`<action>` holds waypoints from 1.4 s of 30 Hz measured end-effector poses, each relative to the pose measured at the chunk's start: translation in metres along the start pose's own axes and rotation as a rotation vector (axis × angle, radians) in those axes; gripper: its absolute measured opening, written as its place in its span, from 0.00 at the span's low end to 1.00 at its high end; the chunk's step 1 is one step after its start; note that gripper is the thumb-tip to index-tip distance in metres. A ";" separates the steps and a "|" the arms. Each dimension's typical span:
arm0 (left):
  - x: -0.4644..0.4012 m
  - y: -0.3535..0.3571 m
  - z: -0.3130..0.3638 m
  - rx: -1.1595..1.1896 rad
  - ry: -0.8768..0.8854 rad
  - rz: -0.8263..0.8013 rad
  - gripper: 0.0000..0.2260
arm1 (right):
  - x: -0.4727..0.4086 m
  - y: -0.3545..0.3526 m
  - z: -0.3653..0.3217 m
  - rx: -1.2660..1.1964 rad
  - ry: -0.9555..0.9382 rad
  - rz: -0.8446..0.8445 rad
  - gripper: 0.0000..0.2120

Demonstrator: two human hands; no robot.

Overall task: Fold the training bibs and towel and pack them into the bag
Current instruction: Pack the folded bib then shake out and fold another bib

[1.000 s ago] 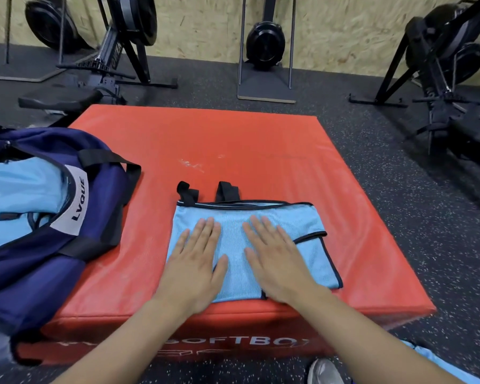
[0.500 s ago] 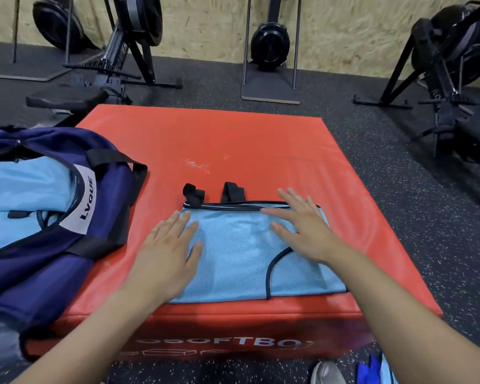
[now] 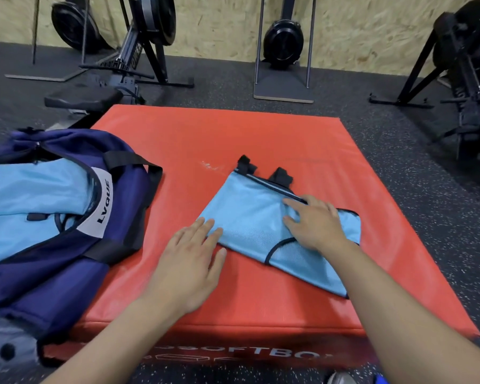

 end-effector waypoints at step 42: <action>0.075 0.009 0.022 0.098 0.443 -0.043 0.21 | 0.202 -0.008 0.125 -0.092 -0.607 -0.079 0.18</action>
Point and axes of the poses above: each hand's wrist, its own x-axis away from the middle knuckle, its own y-axis out of the palm, z = x × y, the point moved 5 cm from there along -x, towards the middle knuckle, and after that the axes turned 3 degrees about -z, right-handed, at the moved point
